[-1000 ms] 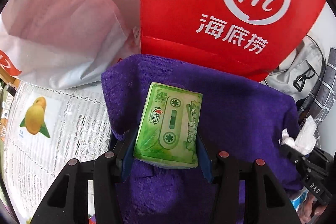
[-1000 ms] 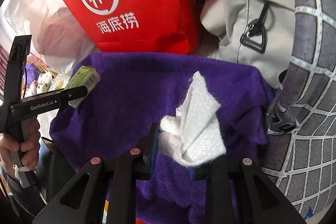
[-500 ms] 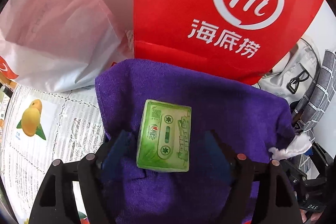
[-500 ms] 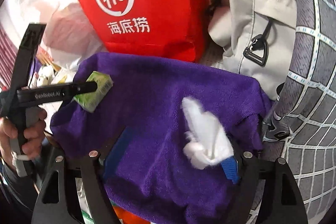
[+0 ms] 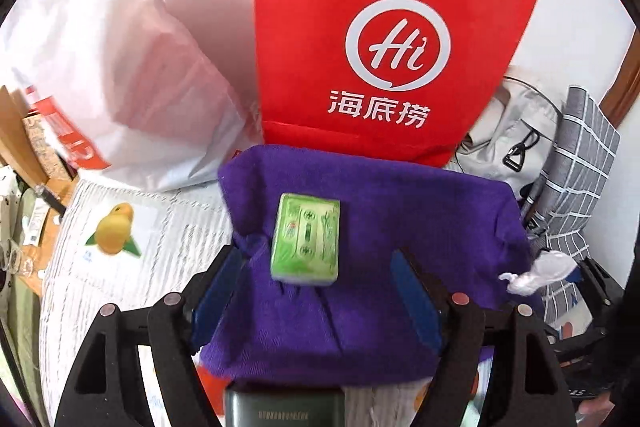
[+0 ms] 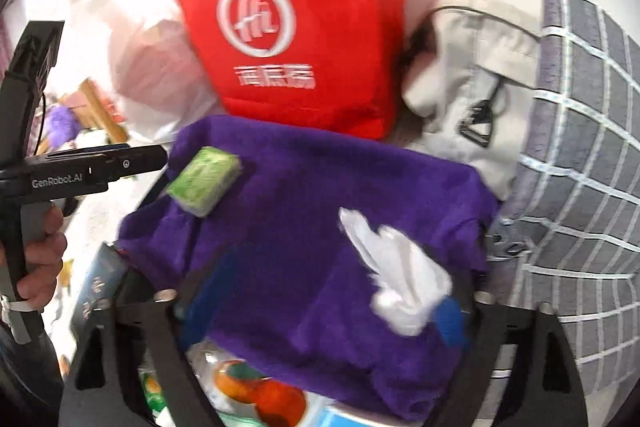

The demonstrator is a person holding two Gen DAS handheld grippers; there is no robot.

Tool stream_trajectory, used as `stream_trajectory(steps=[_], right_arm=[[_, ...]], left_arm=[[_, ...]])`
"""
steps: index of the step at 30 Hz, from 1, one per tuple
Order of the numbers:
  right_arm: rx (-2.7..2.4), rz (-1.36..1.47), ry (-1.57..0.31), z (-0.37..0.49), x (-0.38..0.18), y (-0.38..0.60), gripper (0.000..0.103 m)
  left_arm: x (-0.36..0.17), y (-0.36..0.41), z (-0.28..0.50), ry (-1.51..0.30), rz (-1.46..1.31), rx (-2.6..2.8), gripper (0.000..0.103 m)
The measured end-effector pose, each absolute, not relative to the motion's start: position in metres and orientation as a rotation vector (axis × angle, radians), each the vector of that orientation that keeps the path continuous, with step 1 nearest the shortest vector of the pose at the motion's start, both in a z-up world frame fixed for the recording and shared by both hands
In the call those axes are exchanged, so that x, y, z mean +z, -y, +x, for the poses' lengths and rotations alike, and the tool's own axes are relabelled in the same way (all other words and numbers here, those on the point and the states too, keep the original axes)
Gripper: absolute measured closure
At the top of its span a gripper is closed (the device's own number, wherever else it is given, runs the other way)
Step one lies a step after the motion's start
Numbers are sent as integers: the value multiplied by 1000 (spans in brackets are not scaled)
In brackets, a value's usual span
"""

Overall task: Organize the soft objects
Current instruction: 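Set the tissue pack on the purple towel while the right tool releases the cloth, then grasp the white-and-green glove with the right tool while the left tool reaches the white sponge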

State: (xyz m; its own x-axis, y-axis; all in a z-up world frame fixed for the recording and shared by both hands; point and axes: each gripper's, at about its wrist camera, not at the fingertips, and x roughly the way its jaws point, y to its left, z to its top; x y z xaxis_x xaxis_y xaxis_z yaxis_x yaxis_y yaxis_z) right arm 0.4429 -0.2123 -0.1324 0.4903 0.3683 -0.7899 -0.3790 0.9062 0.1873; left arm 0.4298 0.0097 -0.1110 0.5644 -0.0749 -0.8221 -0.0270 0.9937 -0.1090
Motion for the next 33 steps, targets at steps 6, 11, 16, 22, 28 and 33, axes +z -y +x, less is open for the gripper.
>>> stream_trajectory(steps=[6,11,16,22,28,33], right_arm=[[412,-12,-1006,438,-143,211,4],[380,77,-1140,452,-171,222,10],[356,90,-1224,457,-196,228,72],[377,69,-1182,452,-190,225,78],[369,56,-1043,449,-162,224,23],[355,117,-1013,450,-146,233,23]], left_arm=[[-109,-17,402,-978,-145,-53,26],[-121,-19,389,-986,-148,-57,26],[-130,-23,386,-991,-166,-60,26],[-135,-21,387,-990,-161,-80,26],[-136,-16,386,-993,-155,-91,26],[-134,-18,380,-982,-162,-87,26]])
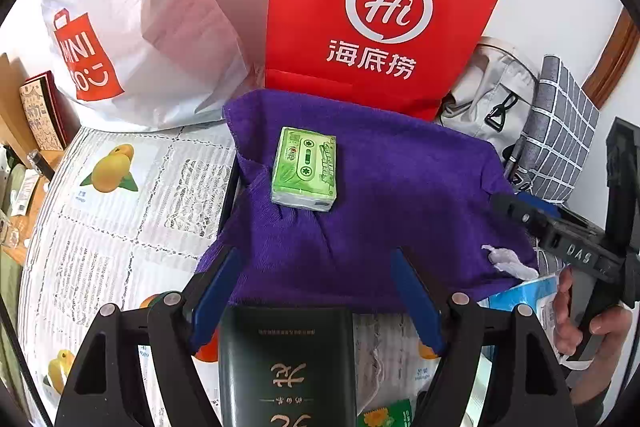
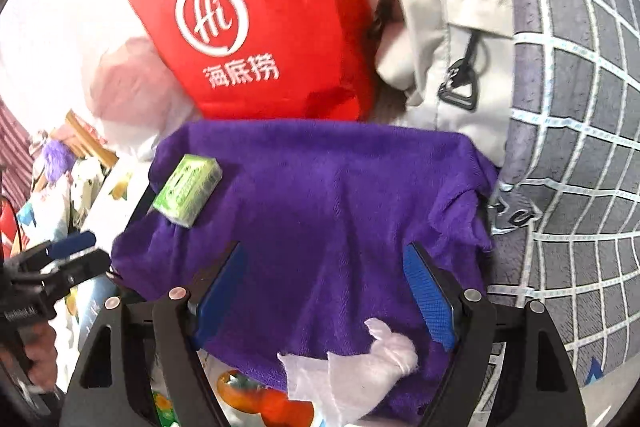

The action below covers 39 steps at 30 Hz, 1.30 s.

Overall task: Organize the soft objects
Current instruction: 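Grasp the white-and-green glove with the right tool while the left tool reaches the white sponge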

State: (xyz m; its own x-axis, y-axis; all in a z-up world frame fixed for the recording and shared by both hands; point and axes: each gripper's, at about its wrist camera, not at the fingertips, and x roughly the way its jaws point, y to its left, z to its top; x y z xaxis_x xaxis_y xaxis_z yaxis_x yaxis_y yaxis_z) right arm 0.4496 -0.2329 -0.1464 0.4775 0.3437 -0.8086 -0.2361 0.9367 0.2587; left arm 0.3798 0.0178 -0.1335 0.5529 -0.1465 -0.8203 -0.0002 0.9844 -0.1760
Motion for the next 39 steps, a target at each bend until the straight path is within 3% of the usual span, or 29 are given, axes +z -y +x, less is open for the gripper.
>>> stream_trajectory(steps=[10,15,25,32,34,36,39], right_arm=[[277,176,-928,408,-111,254,23],[192,40,-886,363,-85,250,23],[299,77,-956,272,-90,230,24],[372,101,-1001,236,-117,207,48],[364,84,-1015,235,-127,202,59],[362,68,-1036,235,-138,197,85],[383,69,-1044,230,-145,195,91]], left_arm=[[-113,-27,343,-928,-214,-89,27],[-98,-26,312,-915,-190,-97,27],[-89,-28,234,-895,-168,-112,27],[-100,-40,198,-913,-197,-104,27],[-104,-44,191,-921,-208,-100,27],[-108,-47,185,-929,-219,-99,27],[-115,-51,179,-947,-232,-103,27]])
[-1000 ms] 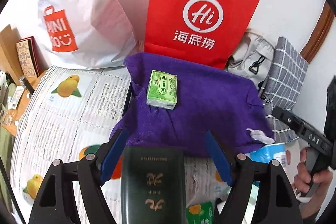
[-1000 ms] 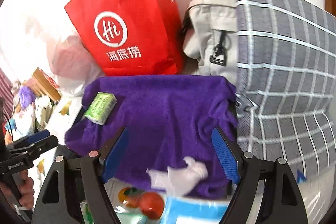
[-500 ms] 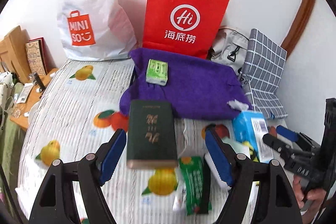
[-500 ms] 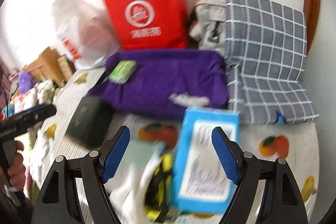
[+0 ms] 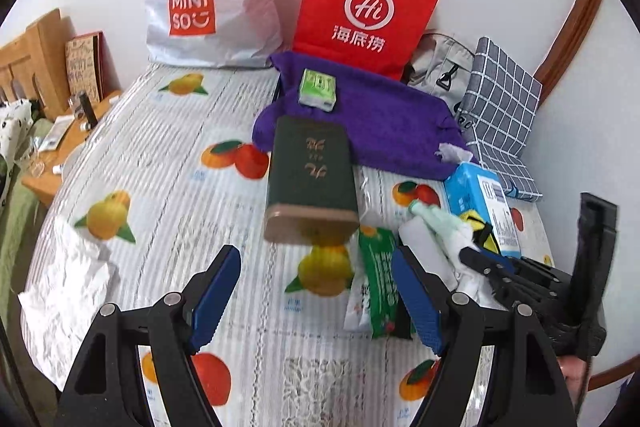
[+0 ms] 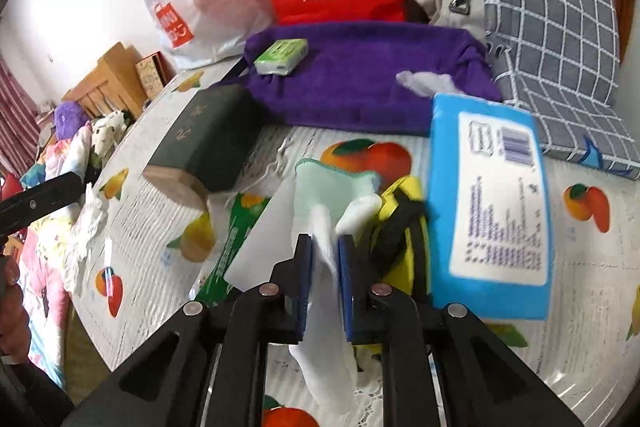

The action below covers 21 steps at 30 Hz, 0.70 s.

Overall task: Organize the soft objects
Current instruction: 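Grasp the white-and-green glove with the right tool while the left tool reaches the white sponge, then grasp the white sponge block with the left tool while the right tool lifts the glove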

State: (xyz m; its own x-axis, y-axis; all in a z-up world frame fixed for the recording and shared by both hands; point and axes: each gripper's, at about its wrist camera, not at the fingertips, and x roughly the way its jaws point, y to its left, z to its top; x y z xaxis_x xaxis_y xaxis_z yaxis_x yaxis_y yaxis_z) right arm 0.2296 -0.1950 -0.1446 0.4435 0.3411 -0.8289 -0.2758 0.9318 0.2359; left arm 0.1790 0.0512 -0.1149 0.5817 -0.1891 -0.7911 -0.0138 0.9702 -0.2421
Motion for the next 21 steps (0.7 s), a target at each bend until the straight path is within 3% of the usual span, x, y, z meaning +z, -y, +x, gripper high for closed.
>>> stream_trajectory(steps=[11,21], right_arm=[[415,169,-883,174,-91,224,91],[368,158,-852,118,-93,269,91]], left_arm=[[-130,-43,166,-978,-208,-73,27],[-152,-7,160,-1021,-148,-96,27]])
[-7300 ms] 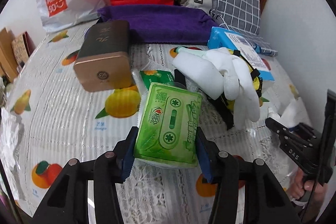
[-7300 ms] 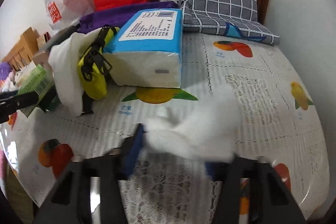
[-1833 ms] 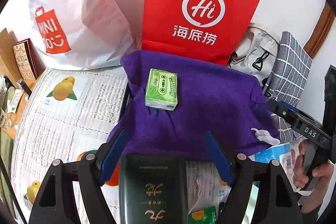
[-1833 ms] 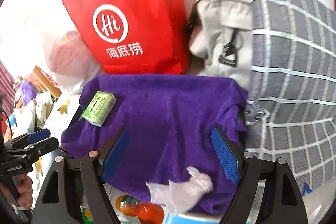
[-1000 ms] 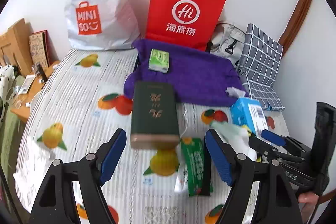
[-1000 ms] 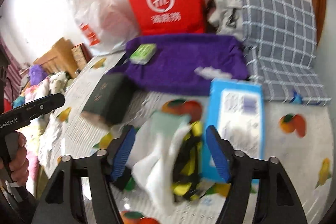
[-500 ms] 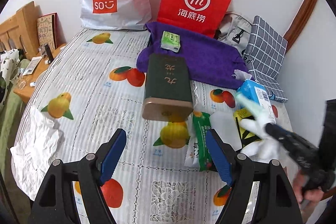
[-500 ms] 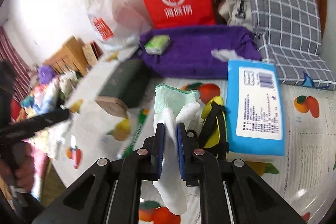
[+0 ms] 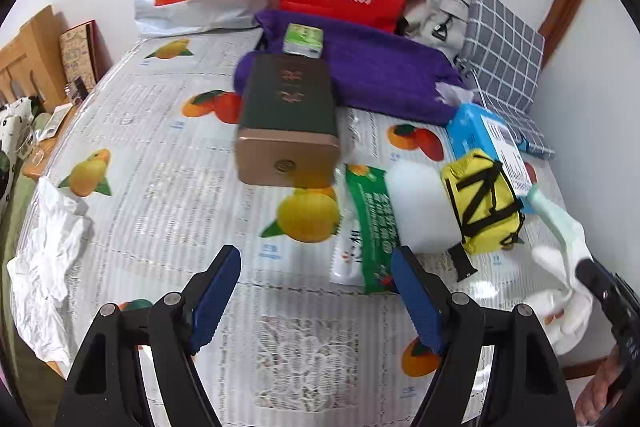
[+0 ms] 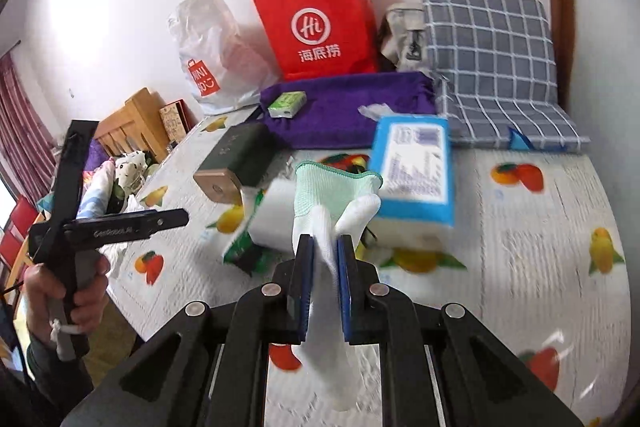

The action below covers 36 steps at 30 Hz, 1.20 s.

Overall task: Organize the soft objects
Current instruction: 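Grasp the white sponge block with the left tool while the right tool lifts the glove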

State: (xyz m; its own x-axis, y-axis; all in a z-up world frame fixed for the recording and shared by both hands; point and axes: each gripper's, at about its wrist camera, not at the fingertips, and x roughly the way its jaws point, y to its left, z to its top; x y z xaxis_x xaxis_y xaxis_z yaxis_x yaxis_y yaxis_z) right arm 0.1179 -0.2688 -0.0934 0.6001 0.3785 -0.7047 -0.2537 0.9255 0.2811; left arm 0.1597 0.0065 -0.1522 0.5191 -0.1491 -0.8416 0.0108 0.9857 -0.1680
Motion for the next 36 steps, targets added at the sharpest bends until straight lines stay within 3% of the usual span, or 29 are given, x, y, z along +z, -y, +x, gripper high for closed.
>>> stream_trajectory(steps=[14,16,18,20,24,30,32,33,34,36], right_arm=[[224,128,-942,100,-157,318,87],[229,141,-953,104,-164,323,79],[226,148,-954,106,-170,326,56],[213,152,-954,107,-174,327,47],[201,157,-967,115,-183,327,41],[157,114,-970,125,-195,324,41],[146,108,-967,127,-195,323,43],[138,102,-964,128,-195,323,49],[128,96,-960,128,-195,323,54],[111,79,-960,128,-194,322,71]], left_arm=[[-162,69,175,-1034,-41,-148,22],[-165,78,180,-1045,-27,-159,22],[-169,84,184,-1056,-29,-164,22],[-173,88,189,-1064,-33,-166,22],[-181,96,199,-1079,-10,-153,22],[-192,101,213,-1095,-12,-148,22],[-193,101,214,-1083,-3,-145,28],[-192,99,213,-1073,-8,-147,33],[-192,96,213,-1069,-22,-156,46],[-191,88,214,-1083,-68,-187,51]])
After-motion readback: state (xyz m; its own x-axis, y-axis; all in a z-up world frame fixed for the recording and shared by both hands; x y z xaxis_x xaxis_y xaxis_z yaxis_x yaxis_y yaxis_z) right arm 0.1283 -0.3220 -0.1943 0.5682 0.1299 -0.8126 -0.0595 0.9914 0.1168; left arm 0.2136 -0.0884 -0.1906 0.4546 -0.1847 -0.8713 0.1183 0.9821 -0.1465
